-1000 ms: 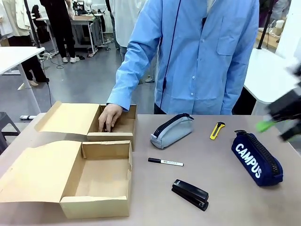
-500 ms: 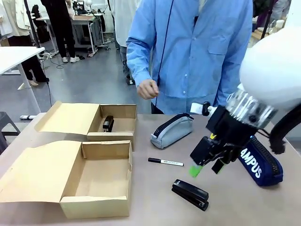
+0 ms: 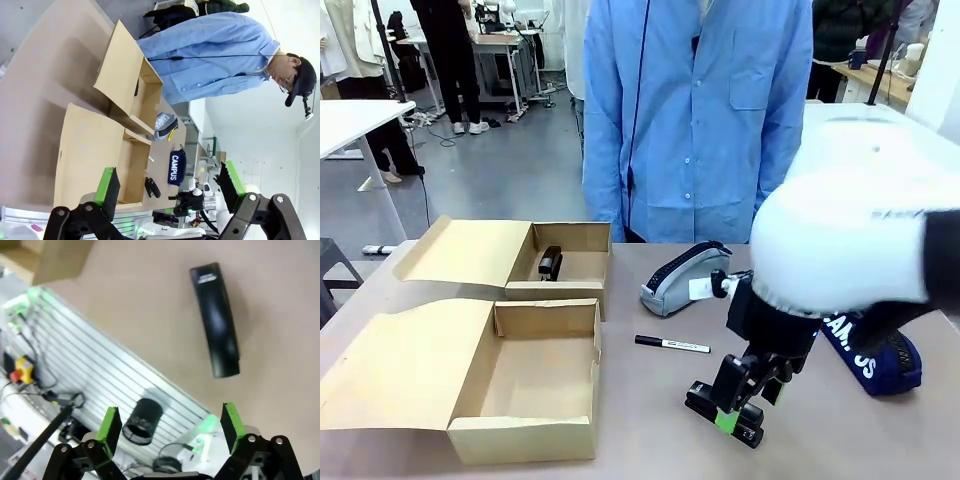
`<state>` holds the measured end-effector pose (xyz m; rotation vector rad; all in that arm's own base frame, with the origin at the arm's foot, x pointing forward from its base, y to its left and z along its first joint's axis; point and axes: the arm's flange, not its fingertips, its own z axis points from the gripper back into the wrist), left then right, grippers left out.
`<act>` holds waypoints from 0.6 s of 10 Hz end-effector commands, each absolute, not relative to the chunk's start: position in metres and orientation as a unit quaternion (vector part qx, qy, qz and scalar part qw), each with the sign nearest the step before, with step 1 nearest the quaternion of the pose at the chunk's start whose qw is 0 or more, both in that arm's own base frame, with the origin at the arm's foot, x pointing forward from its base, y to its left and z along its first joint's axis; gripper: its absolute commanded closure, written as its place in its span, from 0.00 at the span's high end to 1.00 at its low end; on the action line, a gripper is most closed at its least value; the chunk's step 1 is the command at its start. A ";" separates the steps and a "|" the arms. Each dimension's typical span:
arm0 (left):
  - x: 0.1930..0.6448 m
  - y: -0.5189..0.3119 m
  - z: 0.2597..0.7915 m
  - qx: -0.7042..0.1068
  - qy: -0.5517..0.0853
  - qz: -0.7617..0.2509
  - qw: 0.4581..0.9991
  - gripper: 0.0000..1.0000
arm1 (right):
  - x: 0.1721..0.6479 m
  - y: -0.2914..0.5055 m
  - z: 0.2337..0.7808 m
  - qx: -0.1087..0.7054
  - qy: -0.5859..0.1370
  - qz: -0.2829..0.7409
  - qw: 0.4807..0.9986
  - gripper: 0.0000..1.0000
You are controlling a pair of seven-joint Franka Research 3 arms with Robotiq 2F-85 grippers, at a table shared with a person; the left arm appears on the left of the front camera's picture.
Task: Place items inside the box.
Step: Pick up a Pencil pouch or Stapler and place it inside the Mailer Box closest to the robot.
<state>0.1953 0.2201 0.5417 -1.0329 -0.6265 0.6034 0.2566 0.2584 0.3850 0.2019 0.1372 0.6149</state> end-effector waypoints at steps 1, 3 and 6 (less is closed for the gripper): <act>0.194 0.219 0.542 -0.484 -0.298 0.271 0.777 1.00 | 0.270 0.253 0.359 0.062 0.061 0.287 0.954 1.00; 0.194 0.219 0.542 -0.484 -0.298 0.271 0.777 1.00 | 0.276 0.250 0.328 0.066 0.038 0.290 0.954 1.00; 0.194 0.219 0.542 -0.484 -0.298 0.271 0.777 1.00 | 0.274 0.256 0.290 0.048 0.029 0.319 0.946 1.00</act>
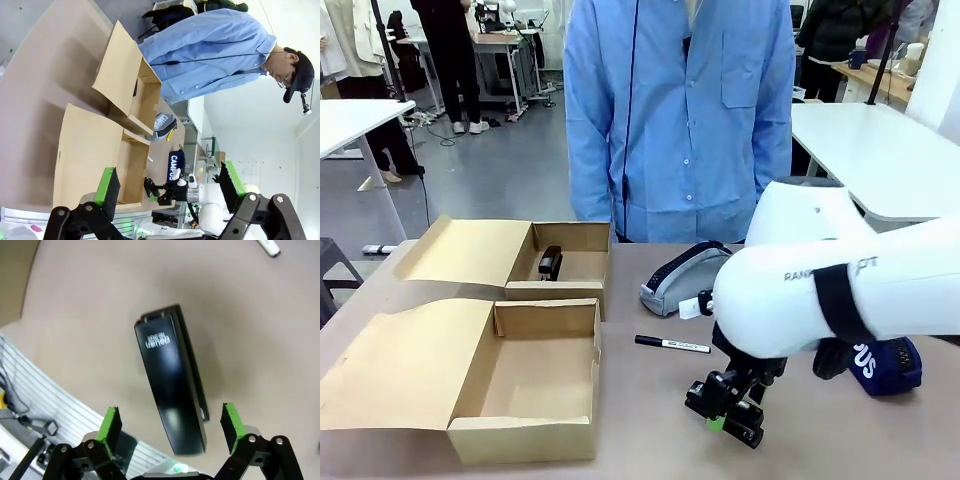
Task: Place items inside the box.
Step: Pick up a Pencil pouch or Stapler and place it inside the Mailer Box closest to the robot.
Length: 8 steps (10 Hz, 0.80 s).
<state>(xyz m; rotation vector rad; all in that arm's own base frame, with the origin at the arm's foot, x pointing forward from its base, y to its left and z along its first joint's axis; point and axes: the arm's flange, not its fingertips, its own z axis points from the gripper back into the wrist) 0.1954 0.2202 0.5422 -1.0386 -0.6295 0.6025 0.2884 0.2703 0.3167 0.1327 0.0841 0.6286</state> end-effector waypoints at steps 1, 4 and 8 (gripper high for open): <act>0.194 0.219 0.542 -0.484 -0.298 0.271 0.777 1.00 | 0.273 0.259 0.282 0.036 0.030 0.321 0.946 1.00; 0.194 0.219 0.542 -0.484 -0.298 0.271 0.777 1.00 | 0.269 0.262 0.270 0.031 0.046 0.320 0.946 1.00; 0.194 0.219 0.542 -0.484 -0.298 0.271 0.777 1.00 | 0.270 0.261 0.274 0.024 0.036 0.315 0.948 1.00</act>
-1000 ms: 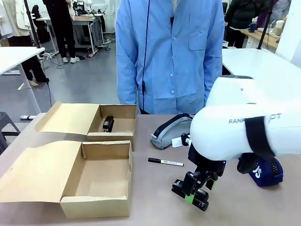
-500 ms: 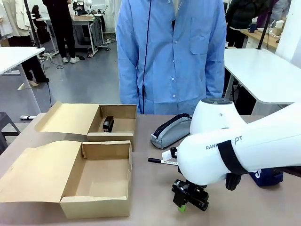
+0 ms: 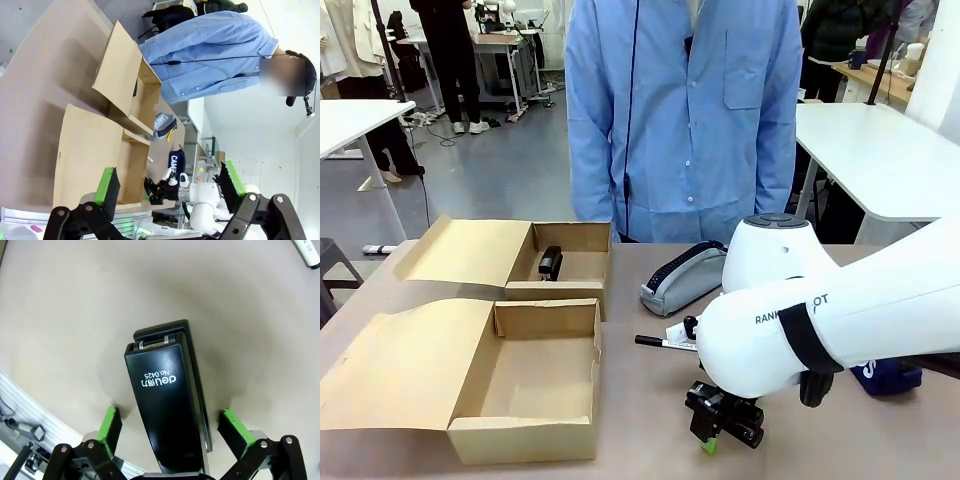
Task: Place items inside the box.
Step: Pick up a Pencil pouch or Stapler and place it inside the Mailer Box closest to the robot.
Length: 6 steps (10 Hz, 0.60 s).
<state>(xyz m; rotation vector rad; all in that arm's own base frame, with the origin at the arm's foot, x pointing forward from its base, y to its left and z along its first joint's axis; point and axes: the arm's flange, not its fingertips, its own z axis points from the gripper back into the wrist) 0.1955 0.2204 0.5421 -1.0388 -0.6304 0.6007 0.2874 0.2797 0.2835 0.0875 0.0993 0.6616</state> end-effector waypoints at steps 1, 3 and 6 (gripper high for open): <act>0.194 0.219 0.542 -0.484 -0.298 0.271 0.777 1.00 | 0.269 0.260 0.277 0.025 0.030 0.312 0.949 1.00; 0.194 0.219 0.542 -0.484 -0.298 0.271 0.777 1.00 | 0.270 0.259 0.279 0.024 0.019 0.306 0.952 1.00; 0.194 0.219 0.542 -0.484 -0.298 0.271 0.777 1.00 | 0.268 0.257 0.287 0.017 0.001 0.300 0.954 1.00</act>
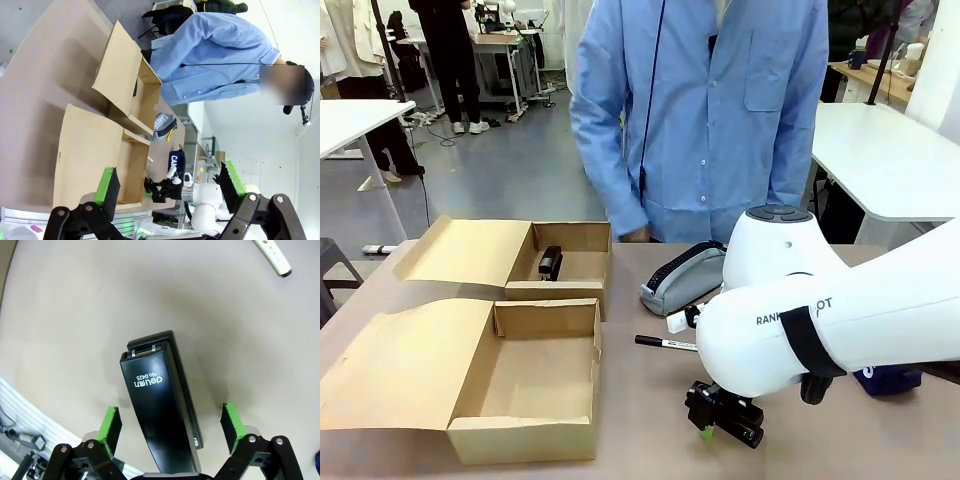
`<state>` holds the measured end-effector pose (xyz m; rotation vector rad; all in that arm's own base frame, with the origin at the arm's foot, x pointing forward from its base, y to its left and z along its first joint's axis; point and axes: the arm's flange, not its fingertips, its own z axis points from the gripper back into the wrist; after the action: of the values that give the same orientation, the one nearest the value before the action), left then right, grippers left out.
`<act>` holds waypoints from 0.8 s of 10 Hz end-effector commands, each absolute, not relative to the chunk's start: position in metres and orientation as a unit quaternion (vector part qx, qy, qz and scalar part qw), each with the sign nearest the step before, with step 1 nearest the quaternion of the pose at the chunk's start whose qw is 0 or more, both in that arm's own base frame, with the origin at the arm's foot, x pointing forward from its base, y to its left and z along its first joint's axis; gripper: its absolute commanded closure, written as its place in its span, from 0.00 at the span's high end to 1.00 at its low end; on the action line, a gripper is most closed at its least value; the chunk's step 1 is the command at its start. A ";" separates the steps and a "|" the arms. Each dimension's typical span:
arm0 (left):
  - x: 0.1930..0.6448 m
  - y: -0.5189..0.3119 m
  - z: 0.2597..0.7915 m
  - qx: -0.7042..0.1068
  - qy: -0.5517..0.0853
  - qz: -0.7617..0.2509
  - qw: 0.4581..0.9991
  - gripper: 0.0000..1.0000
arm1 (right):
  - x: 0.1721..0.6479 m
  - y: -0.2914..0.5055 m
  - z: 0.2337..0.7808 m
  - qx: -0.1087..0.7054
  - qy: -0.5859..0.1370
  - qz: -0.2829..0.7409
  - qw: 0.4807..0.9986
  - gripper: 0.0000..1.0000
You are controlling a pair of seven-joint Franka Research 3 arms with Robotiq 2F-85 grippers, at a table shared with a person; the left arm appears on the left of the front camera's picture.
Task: Place items inside the box.
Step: Pick up a Pencil pouch or Stapler and place it inside the Mailer Box closest to the robot.
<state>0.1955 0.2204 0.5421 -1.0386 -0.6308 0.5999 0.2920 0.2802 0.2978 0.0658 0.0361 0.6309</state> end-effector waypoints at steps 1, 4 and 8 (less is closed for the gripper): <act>0.194 0.219 0.542 -0.484 -0.298 0.271 0.777 1.00 | 0.268 0.258 0.285 0.013 0.007 0.296 0.955 1.00; 0.194 0.219 0.542 -0.484 -0.298 0.271 0.777 1.00 | 0.267 0.259 0.285 0.010 0.025 0.298 0.954 0.17; 0.194 0.219 0.542 -0.484 -0.298 0.271 0.777 1.00 | 0.266 0.256 0.286 0.008 0.033 0.296 0.955 0.05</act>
<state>0.1955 0.2205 0.5420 -1.0389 -0.6306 0.5996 0.2900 0.2787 0.3014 0.0371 0.0479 0.6074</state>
